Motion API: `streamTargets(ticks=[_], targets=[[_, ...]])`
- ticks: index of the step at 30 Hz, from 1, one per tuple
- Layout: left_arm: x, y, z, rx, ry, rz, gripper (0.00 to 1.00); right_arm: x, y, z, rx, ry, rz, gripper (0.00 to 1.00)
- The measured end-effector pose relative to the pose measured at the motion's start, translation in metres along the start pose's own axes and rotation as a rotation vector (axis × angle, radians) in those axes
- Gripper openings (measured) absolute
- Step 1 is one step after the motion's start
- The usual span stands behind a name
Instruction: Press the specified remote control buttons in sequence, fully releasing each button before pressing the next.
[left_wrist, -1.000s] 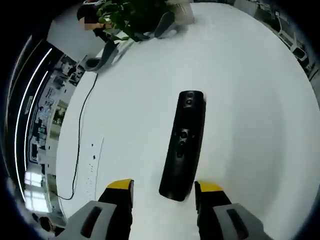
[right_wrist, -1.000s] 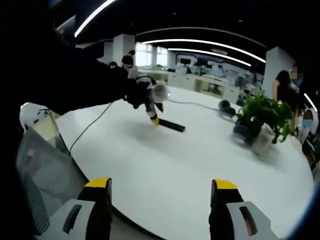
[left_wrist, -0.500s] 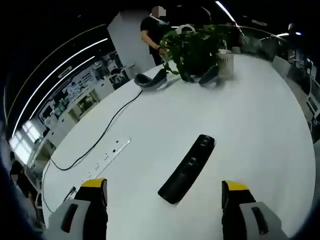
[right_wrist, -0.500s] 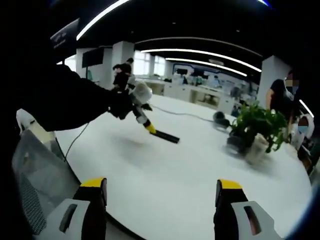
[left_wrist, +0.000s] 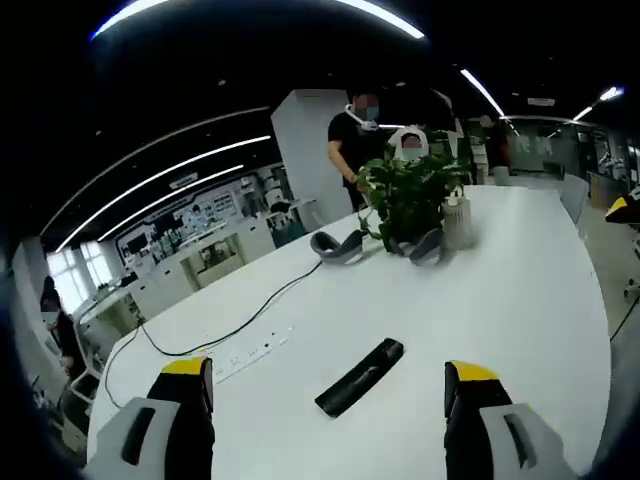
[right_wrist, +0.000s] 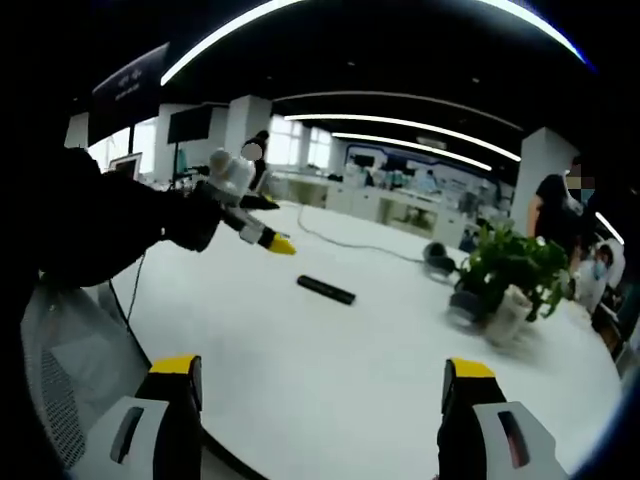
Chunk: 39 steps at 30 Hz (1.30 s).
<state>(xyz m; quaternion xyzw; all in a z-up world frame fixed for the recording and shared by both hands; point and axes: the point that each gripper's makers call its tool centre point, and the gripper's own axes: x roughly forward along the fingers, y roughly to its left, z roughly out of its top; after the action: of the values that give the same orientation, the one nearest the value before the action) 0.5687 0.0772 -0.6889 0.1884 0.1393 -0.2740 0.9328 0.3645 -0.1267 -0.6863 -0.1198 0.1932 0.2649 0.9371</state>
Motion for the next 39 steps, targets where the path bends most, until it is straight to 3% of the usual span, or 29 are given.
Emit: streamTargets(ticks=[3, 8, 12, 15, 17, 20, 25, 28, 39], targets=[[-0.024, -0.010, 0.005, 0.001, -0.019, 0.015, 1.00, 0.000, 0.000, 0.001, -0.003, -0.008, -0.001, 0.99], [-0.063, -0.021, 0.006, -0.090, -0.022, 0.051, 1.00, -0.001, 0.001, 0.004, -0.007, -0.027, 0.001, 0.99], [-0.094, -0.028, 0.007, -0.102, -0.013, 0.070, 1.00, -0.002, 0.001, 0.007, -0.007, -0.043, 0.004, 0.99], [-0.119, -0.032, 0.005, -0.164, -0.003, 0.106, 1.00, -0.002, 0.002, 0.008, -0.004, -0.050, 0.010, 0.99], [-0.136, -0.036, 0.009, -0.181, -0.044, 0.138, 1.00, -0.004, 0.002, 0.010, -0.006, -0.058, 0.006, 0.99], [-0.161, -0.041, 0.009, -0.199, -0.048, 0.192, 1.00, -0.005, 0.002, 0.012, -0.003, -0.072, 0.008, 0.99], [-0.184, -0.051, 0.007, -0.237, -0.067, 0.232, 1.00, -0.005, 0.004, 0.012, -0.002, -0.073, 0.020, 0.99], [-0.194, -0.053, -0.006, -0.239, -0.067, 0.277, 1.00, -0.005, 0.005, 0.013, -0.002, -0.076, 0.025, 0.99], [-0.193, -0.062, -0.027, -0.304, -0.083, 0.302, 1.00, -0.003, 0.008, 0.009, -0.001, -0.058, 0.047, 0.98]])
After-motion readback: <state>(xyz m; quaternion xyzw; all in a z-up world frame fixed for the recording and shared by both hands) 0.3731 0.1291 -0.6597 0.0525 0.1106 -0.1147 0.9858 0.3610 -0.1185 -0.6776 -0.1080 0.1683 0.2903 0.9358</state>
